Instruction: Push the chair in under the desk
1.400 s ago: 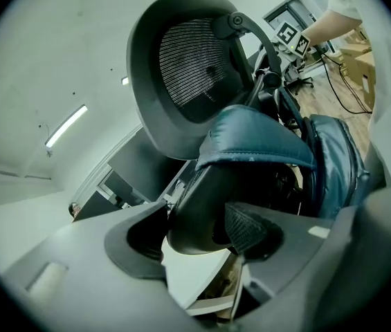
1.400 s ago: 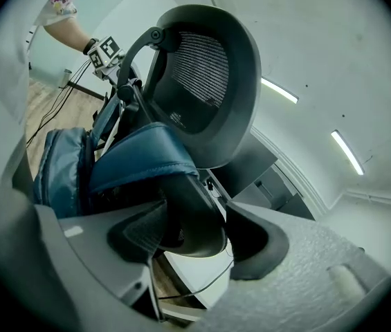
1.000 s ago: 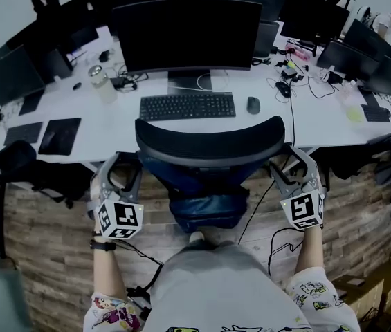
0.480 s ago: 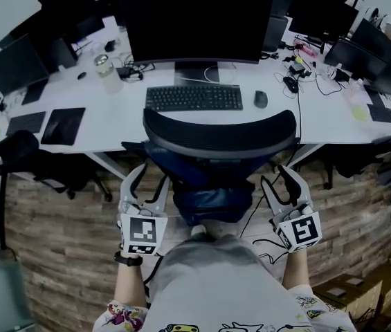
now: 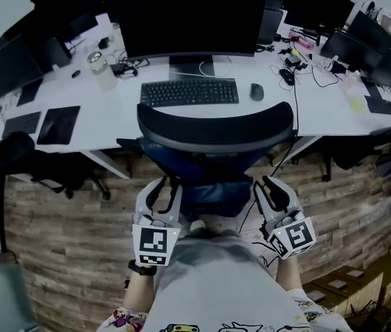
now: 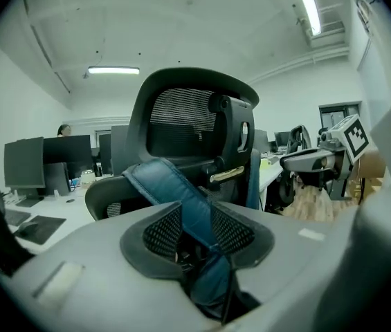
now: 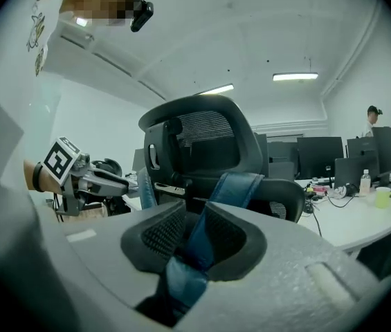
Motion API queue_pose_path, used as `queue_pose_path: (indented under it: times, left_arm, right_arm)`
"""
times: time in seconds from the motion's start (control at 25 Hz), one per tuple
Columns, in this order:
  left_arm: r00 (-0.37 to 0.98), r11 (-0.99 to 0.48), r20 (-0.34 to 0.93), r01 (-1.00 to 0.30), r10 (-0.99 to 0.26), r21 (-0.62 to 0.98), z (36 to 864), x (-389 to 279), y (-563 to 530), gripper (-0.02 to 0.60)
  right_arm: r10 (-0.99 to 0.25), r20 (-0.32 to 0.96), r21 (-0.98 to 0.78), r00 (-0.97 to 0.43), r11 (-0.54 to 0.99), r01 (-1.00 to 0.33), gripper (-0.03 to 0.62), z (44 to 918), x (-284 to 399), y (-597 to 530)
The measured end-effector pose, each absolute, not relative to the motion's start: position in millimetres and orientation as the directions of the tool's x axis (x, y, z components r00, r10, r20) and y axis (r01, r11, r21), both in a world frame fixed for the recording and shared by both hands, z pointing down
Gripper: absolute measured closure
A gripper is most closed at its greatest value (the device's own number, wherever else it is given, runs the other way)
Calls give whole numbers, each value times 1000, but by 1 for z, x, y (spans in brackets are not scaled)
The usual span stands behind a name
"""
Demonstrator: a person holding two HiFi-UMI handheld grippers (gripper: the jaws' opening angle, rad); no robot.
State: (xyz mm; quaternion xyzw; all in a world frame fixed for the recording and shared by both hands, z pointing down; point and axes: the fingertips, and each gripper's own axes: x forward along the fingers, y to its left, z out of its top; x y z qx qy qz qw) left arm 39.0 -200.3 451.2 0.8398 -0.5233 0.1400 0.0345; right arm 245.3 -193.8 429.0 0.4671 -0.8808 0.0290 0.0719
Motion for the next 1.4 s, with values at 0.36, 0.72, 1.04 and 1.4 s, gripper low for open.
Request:
queue_pose_path:
  times: [0.36, 0.72, 1.04, 1.4]
  left_arm:
    - [414, -443, 287, -895, -864, -43, 465, 43, -191, 523]
    - [432, -444, 281, -896, -857, 21, 467, 40, -184, 571]
    - [447, -464, 283, -886, -849, 8, 466, 42, -183, 571]
    - [451, -470, 280, -883, -848, -3, 465, 44, -187, 571]
  right_arm:
    - [-825, 162, -11, -541, 547, -837, 578, 438, 240, -182]
    - [-821, 170, -27, -545, 549, -836, 592, 443, 234, -181]
    - [-814, 174, -7, -554, 561, -828, 593, 441, 229, -181]
    - [-823, 169, 6, -542, 551, -834, 592, 440, 231, -183]
